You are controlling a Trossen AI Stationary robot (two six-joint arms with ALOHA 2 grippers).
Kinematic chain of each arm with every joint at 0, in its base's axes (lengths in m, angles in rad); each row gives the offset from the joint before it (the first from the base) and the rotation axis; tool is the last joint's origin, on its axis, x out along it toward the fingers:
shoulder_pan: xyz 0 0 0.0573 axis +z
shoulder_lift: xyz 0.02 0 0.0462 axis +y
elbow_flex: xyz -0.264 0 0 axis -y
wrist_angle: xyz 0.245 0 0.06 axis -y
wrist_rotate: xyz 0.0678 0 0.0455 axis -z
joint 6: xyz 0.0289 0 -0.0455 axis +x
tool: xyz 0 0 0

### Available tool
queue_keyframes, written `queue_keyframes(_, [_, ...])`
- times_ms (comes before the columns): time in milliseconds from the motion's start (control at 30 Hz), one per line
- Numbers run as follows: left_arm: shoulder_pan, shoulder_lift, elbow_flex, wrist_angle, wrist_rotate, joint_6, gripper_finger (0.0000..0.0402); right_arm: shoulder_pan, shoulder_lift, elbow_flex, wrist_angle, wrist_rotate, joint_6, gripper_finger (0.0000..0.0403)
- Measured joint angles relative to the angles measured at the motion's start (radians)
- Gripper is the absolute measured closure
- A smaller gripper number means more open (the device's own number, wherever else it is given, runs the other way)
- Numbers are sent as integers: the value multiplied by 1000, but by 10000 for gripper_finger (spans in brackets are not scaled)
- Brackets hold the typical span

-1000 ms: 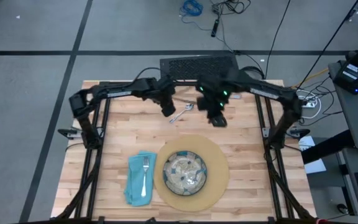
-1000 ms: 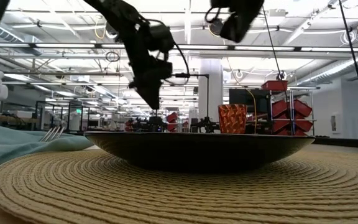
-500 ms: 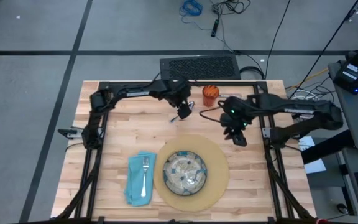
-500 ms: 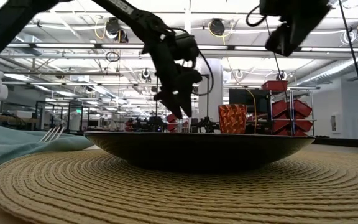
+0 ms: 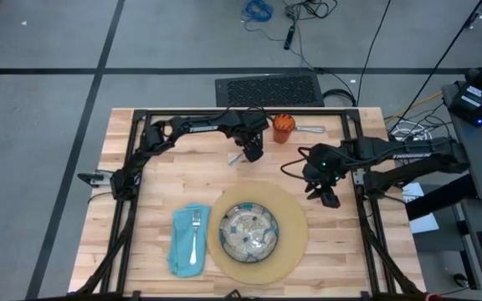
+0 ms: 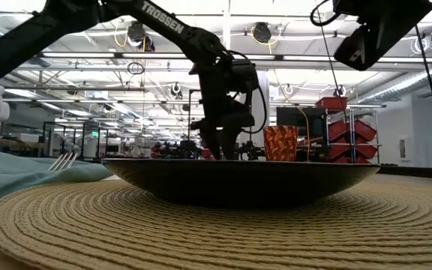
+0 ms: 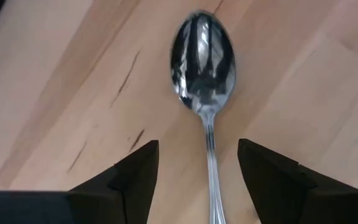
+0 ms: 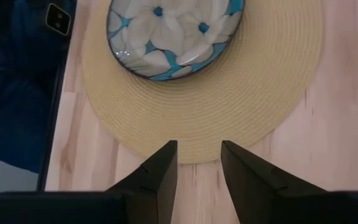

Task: Set table place
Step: Move the silver spoon to the right side of the brown mat

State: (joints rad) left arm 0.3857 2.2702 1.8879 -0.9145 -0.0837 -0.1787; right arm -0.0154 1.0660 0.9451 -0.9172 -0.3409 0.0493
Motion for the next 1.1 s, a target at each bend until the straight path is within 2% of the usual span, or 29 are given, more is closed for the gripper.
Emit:
queue_keyframes(400, [17,2,3,-31,65,0,197,40,0,0,51,7,29,287])
queue_keyframes(700, [17,2,3,-39,91,0,231,77,0,0,85,12,45,287])
queue_keyframes(967, [7,2,3,-61,91,3,236,107,0,0,119,29,63,287])
queue_keyframes(1100, [6,9,-6,-106,175,28,236,110,0,0,129,29,63,287])
